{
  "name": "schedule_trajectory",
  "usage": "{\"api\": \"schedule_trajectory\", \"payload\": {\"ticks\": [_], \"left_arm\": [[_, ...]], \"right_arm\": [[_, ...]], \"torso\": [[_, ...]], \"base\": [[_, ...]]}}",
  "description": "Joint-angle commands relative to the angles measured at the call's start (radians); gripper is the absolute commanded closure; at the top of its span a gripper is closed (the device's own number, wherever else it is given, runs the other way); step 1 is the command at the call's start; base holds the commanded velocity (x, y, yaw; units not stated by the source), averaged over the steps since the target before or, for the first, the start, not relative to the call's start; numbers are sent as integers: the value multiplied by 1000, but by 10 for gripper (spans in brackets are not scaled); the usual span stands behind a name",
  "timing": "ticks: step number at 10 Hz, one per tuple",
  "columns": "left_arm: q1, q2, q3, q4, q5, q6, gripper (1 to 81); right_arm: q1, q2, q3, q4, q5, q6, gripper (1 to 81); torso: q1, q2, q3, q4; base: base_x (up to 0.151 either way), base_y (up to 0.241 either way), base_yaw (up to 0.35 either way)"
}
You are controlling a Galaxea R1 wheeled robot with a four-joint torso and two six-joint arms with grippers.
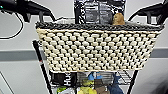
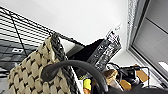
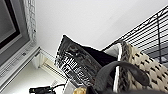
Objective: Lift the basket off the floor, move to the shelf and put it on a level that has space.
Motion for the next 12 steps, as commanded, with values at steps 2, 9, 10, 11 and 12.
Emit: {"api": "schedule_trajectory", "payload": {"ticks": [2, 9, 10, 11, 12], "left_arm": [[-136, 118, -175, 2, 0, 14, 811], [-144, 261, -391, 37, 60, 20, 811], [-142, 285, -434, 45, 84, 23, 811], [-142, 301, -469, 48, 86, 29, 811], [-136, 313, -492, 64, 89, 29, 811]], "right_arm": [[126, 68, -115, -20, 40, -13, 811], [104, 212, -292, -20, 34, -22, 811], [95, 230, -327, -20, 33, -40, 811], [87, 243, -361, -20, 31, -60, 811], [84, 254, -389, -20, 19, -76, 811]], "torso": [[0, 0, 0, 0], [0, 0, 0, 0], [0, 0, 0, 0], [0, 0, 0, 0], [0, 0, 0, 0]], "base": [[0, 0, 0], [0, 0, 0], [0, 0, 0], [0, 0, 0], [0, 0, 0]]}}
